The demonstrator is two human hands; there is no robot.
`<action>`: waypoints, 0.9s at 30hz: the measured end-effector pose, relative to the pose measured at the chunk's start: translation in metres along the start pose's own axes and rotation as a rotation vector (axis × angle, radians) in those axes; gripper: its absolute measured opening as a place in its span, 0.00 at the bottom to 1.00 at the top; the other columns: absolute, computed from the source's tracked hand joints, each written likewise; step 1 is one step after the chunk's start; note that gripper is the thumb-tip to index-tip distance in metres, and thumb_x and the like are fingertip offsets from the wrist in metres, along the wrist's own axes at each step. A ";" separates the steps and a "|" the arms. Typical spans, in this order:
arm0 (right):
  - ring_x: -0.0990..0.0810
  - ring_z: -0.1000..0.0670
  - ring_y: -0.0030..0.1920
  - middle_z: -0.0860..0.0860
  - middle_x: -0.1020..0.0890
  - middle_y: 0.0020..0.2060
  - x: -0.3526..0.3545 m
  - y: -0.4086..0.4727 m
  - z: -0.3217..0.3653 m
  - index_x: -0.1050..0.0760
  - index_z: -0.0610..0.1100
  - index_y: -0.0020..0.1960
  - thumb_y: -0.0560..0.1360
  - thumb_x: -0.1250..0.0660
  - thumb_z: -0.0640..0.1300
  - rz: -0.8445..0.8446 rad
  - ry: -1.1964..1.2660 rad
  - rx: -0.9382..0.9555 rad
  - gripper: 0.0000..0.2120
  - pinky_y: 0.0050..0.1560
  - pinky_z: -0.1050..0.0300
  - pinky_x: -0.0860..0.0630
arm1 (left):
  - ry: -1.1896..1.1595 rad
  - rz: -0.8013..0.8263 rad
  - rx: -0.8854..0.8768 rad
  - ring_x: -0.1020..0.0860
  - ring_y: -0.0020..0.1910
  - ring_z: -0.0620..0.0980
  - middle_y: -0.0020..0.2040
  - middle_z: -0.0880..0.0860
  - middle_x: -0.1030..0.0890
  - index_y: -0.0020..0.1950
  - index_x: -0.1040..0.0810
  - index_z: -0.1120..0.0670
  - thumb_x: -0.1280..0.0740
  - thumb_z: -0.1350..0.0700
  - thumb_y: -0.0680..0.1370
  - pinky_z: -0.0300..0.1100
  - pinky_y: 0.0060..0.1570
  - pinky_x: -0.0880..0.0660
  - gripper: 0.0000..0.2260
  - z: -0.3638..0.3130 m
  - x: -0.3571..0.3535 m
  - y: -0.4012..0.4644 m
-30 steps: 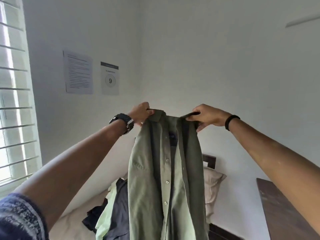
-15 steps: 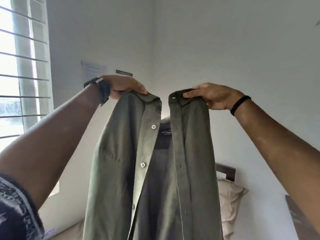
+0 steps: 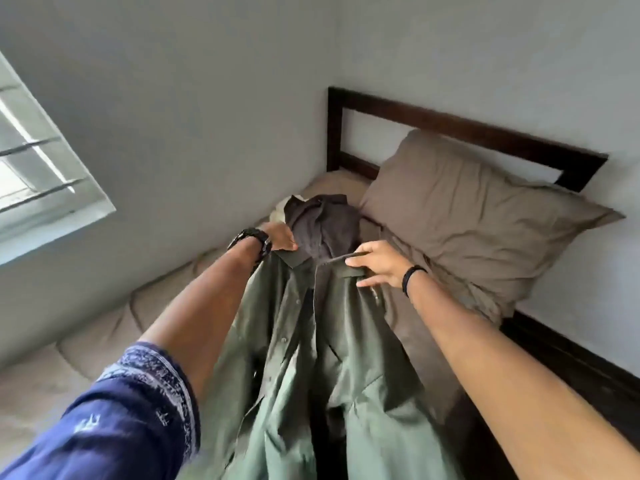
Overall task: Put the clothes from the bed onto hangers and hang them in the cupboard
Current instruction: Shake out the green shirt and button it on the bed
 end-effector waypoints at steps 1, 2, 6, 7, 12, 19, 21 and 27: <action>0.24 0.49 0.46 0.46 0.26 0.41 -0.004 0.016 -0.014 0.29 0.43 0.38 0.75 0.32 0.34 -0.033 0.033 0.005 0.10 0.41 0.49 0.19 | -0.032 -0.074 -0.001 0.25 0.60 0.58 0.58 0.60 0.21 0.61 0.22 0.61 0.36 0.56 0.79 0.40 0.51 0.29 0.14 0.008 -0.011 0.017; 0.24 0.47 0.47 0.46 0.26 0.40 -0.006 0.029 -0.022 0.30 0.43 0.37 0.75 0.32 0.34 -0.074 0.053 0.017 0.11 0.45 0.46 0.20 | -0.059 -0.128 0.005 0.25 0.60 0.58 0.55 0.59 0.21 0.59 0.21 0.61 0.35 0.56 0.79 0.41 0.53 0.31 0.12 0.015 -0.017 0.030; 0.24 0.46 0.42 0.49 0.28 0.32 0.004 0.103 -0.038 0.30 0.45 0.33 0.73 0.30 0.36 -0.313 0.046 0.104 0.14 0.49 0.42 0.20 | -0.252 -0.398 0.078 0.25 0.58 0.61 0.60 0.61 0.24 0.57 0.21 0.58 0.35 0.56 0.78 0.47 0.57 0.30 0.10 0.053 -0.042 0.109; 0.22 0.45 0.41 0.49 0.27 0.32 0.008 0.123 -0.040 0.29 0.47 0.32 0.72 0.29 0.37 -0.372 0.019 0.155 0.14 0.48 0.42 0.20 | -0.290 -0.474 0.083 0.26 0.57 0.61 0.61 0.62 0.26 0.57 0.22 0.58 0.36 0.56 0.78 0.47 0.57 0.30 0.10 0.058 -0.045 0.124; 0.22 0.44 0.55 0.46 0.18 0.52 -0.019 0.195 -0.076 0.23 0.46 0.61 0.76 0.36 0.39 -0.359 -0.220 0.244 0.14 0.56 0.55 0.29 | -0.060 -0.578 -0.083 0.29 0.61 0.63 0.65 0.61 0.34 0.68 0.31 0.54 0.38 0.53 0.80 0.55 0.58 0.28 0.17 0.070 -0.117 0.187; 0.45 0.44 0.76 0.47 0.37 0.74 -0.082 0.204 -0.161 0.35 0.46 0.73 0.78 0.43 0.31 -0.287 -0.513 0.388 0.25 0.73 0.57 0.50 | -0.119 -0.425 -0.147 0.36 0.70 0.63 0.76 0.60 0.46 0.76 0.41 0.53 0.41 0.49 0.81 0.52 0.67 0.37 0.24 0.131 -0.246 0.261; 0.42 0.45 0.75 0.47 0.35 0.73 -0.082 0.199 -0.175 0.32 0.45 0.71 0.77 0.42 0.31 -0.405 -0.521 0.469 0.24 0.72 0.59 0.47 | -0.126 -0.479 -0.169 0.35 0.70 0.63 0.77 0.61 0.46 0.76 0.43 0.53 0.43 0.49 0.82 0.51 0.65 0.35 0.24 0.139 -0.261 0.271; 0.29 0.56 0.34 0.52 0.27 0.37 -0.104 0.171 -0.213 0.21 0.42 0.49 0.73 0.33 0.34 -0.826 -0.434 0.543 0.08 0.43 0.62 0.31 | -0.246 -0.528 -0.257 0.35 0.70 0.62 0.77 0.59 0.47 0.77 0.43 0.51 0.43 0.47 0.82 0.53 0.62 0.32 0.24 0.149 -0.276 0.278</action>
Point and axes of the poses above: each hand's wrist, its own y-axis towards the middle knuckle, its own x-axis out of the back of the hand, z = x × y, the point moved 6 cm from there along y, towards the middle knuckle
